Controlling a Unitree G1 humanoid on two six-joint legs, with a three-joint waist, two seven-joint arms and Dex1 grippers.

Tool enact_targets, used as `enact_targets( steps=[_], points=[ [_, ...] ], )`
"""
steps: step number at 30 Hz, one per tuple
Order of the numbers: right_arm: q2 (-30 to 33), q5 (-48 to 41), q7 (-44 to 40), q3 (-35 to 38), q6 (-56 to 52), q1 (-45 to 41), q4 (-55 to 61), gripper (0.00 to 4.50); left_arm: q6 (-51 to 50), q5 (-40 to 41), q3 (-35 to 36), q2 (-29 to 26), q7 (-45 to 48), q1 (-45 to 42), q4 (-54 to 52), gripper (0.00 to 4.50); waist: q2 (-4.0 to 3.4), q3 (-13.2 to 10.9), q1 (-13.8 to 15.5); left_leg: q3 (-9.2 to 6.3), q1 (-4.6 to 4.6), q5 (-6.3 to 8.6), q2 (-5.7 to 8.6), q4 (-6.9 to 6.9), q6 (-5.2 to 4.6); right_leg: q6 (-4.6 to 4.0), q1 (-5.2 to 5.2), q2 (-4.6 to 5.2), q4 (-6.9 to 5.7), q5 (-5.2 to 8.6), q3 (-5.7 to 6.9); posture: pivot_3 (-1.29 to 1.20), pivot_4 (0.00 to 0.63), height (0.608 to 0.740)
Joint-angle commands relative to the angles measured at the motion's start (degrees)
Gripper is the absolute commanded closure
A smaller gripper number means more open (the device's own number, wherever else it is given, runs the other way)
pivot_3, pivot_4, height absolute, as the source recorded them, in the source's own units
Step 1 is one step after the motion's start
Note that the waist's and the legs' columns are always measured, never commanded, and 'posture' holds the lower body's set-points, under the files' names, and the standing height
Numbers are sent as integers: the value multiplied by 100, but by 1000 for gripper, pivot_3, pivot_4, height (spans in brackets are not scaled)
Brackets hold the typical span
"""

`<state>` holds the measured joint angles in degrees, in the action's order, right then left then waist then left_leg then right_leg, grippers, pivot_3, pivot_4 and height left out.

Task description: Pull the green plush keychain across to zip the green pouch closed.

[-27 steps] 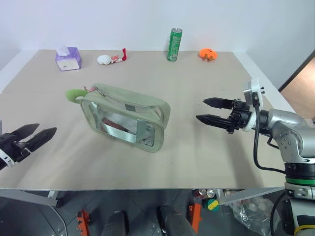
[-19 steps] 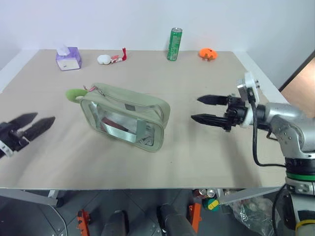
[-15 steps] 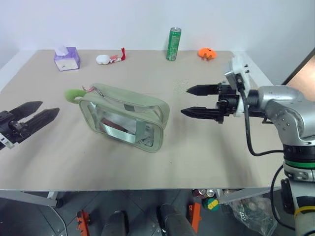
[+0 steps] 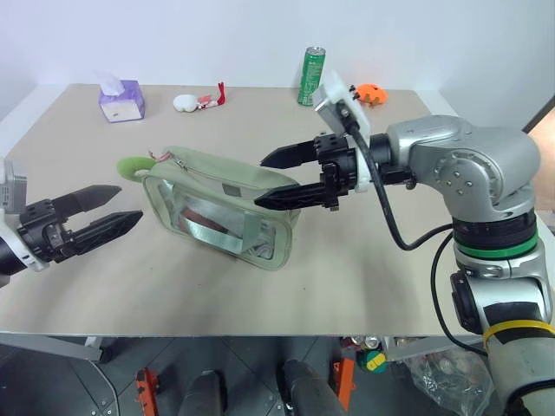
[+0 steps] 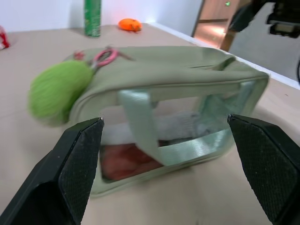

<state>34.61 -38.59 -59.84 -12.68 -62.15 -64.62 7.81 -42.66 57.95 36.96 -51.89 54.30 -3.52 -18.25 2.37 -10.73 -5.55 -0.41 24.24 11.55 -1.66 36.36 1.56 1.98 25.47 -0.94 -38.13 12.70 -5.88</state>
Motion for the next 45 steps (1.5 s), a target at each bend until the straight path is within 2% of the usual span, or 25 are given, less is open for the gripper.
enact_targets(
  steps=[1,10,13,18,19,21,23,24,33,35,37,45],
  points=[
    [-20,331,-45,-349,285,-15,161,0,120,110,119,42,52,37,-242,115,0,0,0,0,0,0,-1,0,0,0,0,-1,0,-1,1,0,150,740],
    [-32,925,-130,-986,740,195,336,0,271,5,101,150,86,152,-230,115,0,0,1,-5,-1,0,-3,1,0,-3,0,-5,-1,-2,6,0,150,740],
    [-118,1162,-52,-1054,932,249,233,799,317,-14,48,200,39,159,-255,63,0,0,2,-6,-1,0,-2,2,0,-3,-1,-4,-2,-2,6,0,150,740],
    [-229,1400,-12,-994,1155,302,36,2540,362,-27,29,276,-23,200,-276,63,0,0,3,-6,-1,-1,-2,6,1,-1,-3,-4,-2,-4,6,0,150,740],
    [-235,1431,-23,-992,1184,308,6,2640,362,-21,33,292,-40,202,-275,63,0,0,2,-6,-1,0,-2,6,1,-2,-3,-4,-2,-4,6,0,150,740],
    [-244,1462,-49,-987,1218,321,-41,3503,381,-44,33,325,-42,229,-276,63,0,0,3,-7,-1,0,-2,6,1,-2,-4,-4,-2,-4,7,0,150,740],
    [-196,1507,-132,-1012,1302,355,-64,3964,404,-71,31,355,-35,267,-275,63,0,0,3,-8,-1,0,-2,7,1,-2,-4,-3,-2,-4,8,0,150,740],
    [-158,1528,-193,-1020,1356,372,-70,4409,416,-76,33,367,-41,280,-271,63,0,0,3,-9,-1,-1,-2,7,1,-2,-5,-3,-2,-4,8,0,150,740],
    [151,1796,-652,-967,1889,373,-243,4467,476,-17,153,478,-121,329,-149,63,0,0,7,-10,-1,-1,-1,9,1,-2,-7,-2,-2,-4,11,0,150,740],
    [161,1999,-464,-837,2132,300,-489,4467,469,17,176,520,-158,345,-133,63,0,0,9,-10,-1,-1,-1,9,1,-1,-7,-2,-2,-4,11,0,150,740],
    [304,2081,-612,-733,2295,170,-826,4467,473,46,211,572,-201,361,-105,63,0,0,13,-10,-1,-1,0,10,1,-1,-7,-2,-2,-4,10,0,150,740],
    [1306,2258,-1861,-505,3757,606,-966,4467,497,123,285,636,-229,443,-20,63,0,0,138,-10,0,0,8,10,1,6,-13,14,2,3,16,0,150,740]
  ],
)
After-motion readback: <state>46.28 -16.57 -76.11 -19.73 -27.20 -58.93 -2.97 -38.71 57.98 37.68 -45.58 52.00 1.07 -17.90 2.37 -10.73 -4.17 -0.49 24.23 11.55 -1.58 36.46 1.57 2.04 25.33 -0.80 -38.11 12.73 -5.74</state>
